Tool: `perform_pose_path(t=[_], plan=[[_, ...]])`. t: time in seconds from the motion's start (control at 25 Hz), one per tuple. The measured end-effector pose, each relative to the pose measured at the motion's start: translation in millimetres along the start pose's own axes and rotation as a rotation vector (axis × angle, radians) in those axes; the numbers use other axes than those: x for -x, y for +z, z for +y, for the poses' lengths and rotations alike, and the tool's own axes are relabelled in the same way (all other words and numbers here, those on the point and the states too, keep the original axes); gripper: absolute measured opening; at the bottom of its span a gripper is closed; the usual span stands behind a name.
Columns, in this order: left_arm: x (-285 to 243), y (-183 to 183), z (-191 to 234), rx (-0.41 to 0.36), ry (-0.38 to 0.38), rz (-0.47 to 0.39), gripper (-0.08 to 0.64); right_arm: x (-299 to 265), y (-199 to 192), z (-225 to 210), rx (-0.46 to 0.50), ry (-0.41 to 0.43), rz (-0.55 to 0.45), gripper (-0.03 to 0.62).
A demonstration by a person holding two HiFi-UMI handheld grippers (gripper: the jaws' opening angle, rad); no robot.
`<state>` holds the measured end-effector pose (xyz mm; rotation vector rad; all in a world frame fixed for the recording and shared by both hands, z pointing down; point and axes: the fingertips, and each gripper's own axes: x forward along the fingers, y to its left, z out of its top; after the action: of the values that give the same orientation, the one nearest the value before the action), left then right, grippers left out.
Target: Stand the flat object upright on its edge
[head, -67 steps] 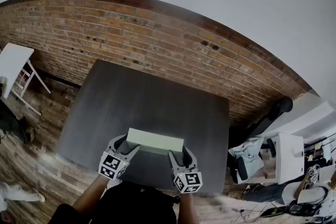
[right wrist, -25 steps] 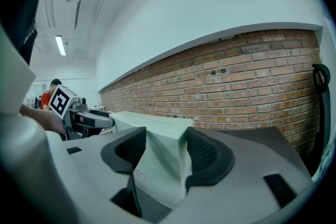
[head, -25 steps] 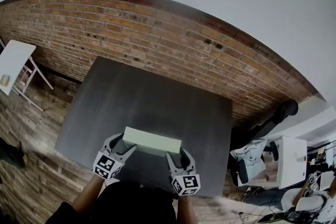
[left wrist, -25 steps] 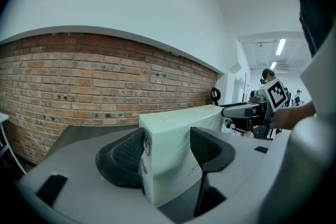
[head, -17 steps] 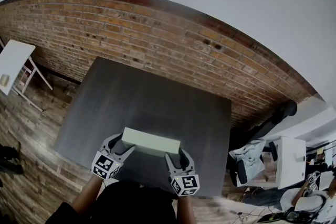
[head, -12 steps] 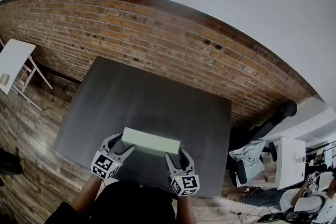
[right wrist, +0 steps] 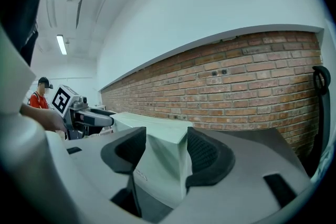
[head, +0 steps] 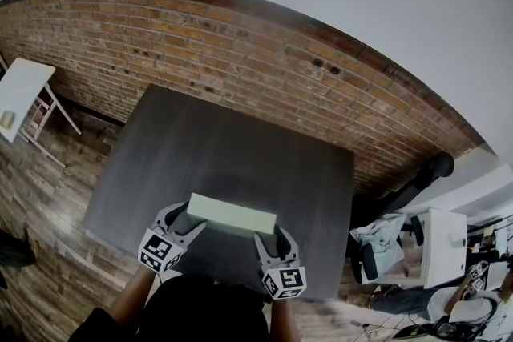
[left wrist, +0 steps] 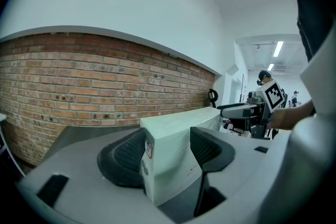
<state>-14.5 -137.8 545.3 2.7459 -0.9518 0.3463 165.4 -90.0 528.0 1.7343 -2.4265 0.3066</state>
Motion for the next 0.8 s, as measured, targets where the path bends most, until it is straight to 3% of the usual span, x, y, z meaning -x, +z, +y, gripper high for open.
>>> perform_pose_path(t=[0.6,0.8], plan=[[23.0,24.0,7.6,0.007,0.041,-0.077,0.275,8.2,26.7,5.7,0.028,-0.017,-0.058,0.253],[31.5,48.5,-2.0,-0.009,0.047,-0.146,0.270,13.1,36.4,6.2,0.002,-0.036,-0.080,0.143]])
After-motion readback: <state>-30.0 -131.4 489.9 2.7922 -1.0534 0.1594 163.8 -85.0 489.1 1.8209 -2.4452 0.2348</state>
